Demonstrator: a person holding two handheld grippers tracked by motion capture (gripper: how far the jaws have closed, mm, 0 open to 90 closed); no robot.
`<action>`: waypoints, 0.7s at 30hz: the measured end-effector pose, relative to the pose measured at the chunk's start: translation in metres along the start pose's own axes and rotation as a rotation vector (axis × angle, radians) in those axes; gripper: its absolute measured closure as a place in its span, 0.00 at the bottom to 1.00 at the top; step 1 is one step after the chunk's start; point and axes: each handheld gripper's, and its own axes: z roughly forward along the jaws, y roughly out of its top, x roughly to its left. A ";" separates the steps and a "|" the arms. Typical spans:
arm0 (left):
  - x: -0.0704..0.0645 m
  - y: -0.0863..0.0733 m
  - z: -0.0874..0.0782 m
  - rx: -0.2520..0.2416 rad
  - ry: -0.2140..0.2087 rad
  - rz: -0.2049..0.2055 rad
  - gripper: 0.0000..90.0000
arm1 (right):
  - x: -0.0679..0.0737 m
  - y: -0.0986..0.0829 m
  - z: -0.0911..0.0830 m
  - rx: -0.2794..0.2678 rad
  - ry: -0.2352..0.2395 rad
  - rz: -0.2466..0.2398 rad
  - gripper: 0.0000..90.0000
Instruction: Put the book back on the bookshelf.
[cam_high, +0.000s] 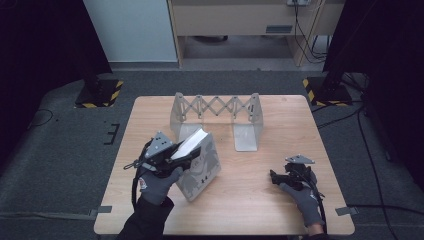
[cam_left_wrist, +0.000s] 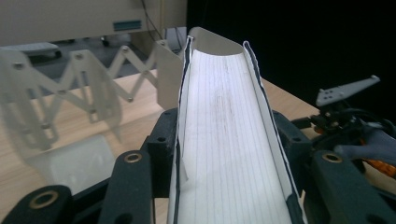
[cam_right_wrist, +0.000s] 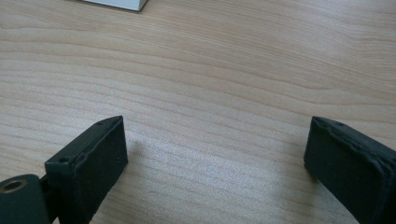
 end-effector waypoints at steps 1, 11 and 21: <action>0.003 0.001 -0.002 -0.005 0.013 0.000 0.57 | 0.000 0.000 0.000 0.000 0.000 0.000 0.07; 0.038 0.011 -0.016 -0.049 0.157 -0.042 0.57 | 0.000 0.000 0.000 0.000 0.000 0.000 0.07; 0.069 0.037 0.001 -0.045 0.271 -0.074 0.57 | 0.000 0.000 0.000 0.001 0.000 0.002 0.07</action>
